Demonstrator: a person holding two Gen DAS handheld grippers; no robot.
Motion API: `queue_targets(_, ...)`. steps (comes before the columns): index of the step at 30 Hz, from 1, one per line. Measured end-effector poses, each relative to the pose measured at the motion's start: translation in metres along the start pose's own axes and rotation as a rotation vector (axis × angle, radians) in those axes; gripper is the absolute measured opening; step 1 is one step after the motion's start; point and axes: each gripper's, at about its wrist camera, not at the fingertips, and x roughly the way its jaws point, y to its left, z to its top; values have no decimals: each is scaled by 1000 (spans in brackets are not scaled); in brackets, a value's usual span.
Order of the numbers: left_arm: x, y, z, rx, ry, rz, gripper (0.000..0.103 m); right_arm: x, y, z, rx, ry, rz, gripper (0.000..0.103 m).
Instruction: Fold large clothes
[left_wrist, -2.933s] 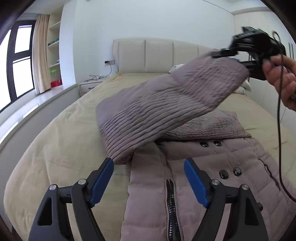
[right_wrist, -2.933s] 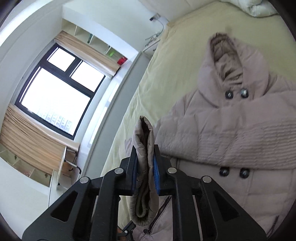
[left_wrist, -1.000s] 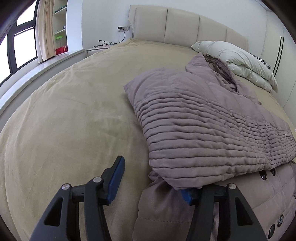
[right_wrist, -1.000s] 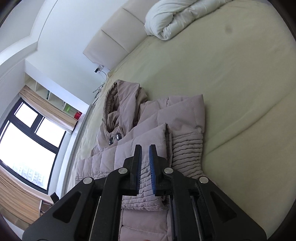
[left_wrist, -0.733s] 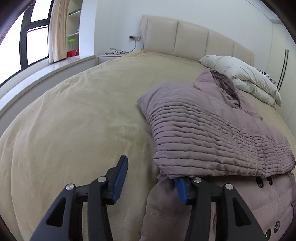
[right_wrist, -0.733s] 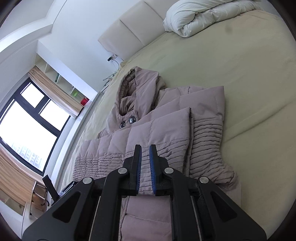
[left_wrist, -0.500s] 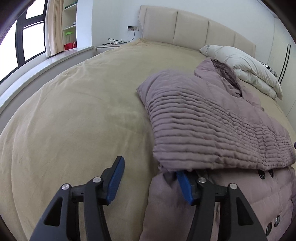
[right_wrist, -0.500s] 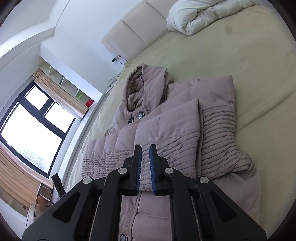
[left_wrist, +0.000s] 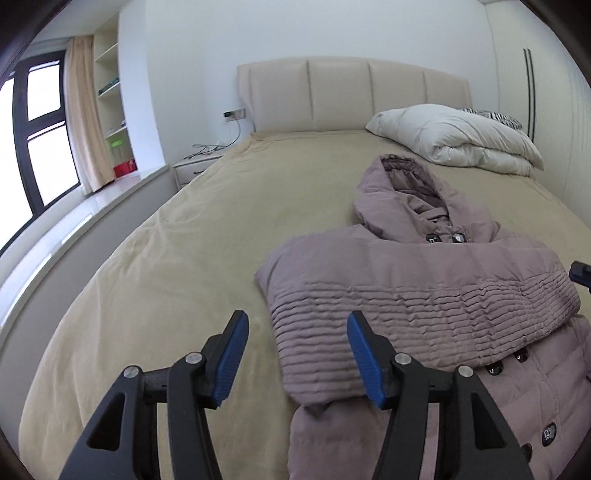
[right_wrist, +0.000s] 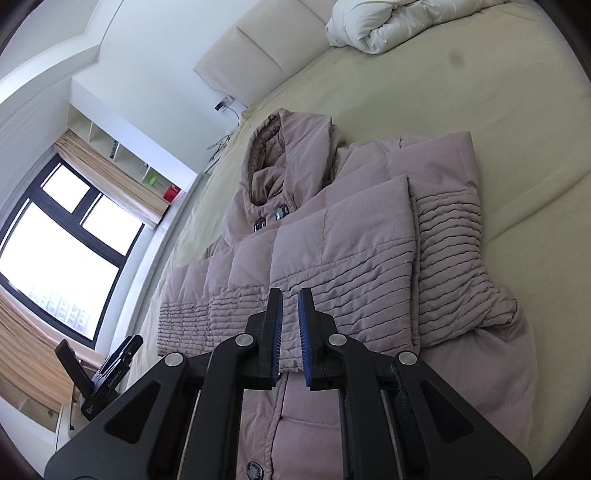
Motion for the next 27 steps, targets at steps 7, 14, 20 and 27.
queue_targets(7,53,-49,2,107,133,-36,60,-7,-25,6,38,-32,-45,9)
queue_targets(14,57,-56,-10,118,136,-19,62,7,-25,4,-101,-21,-203,9)
queue_targets(20,55,-53,-12,105,139,-26,62,24,16,-27,-532,-69,-426,9)
queue_targets(27,55,-50,-13,81,141,-37,63,7,26,-47,-622,-207,-409,9)
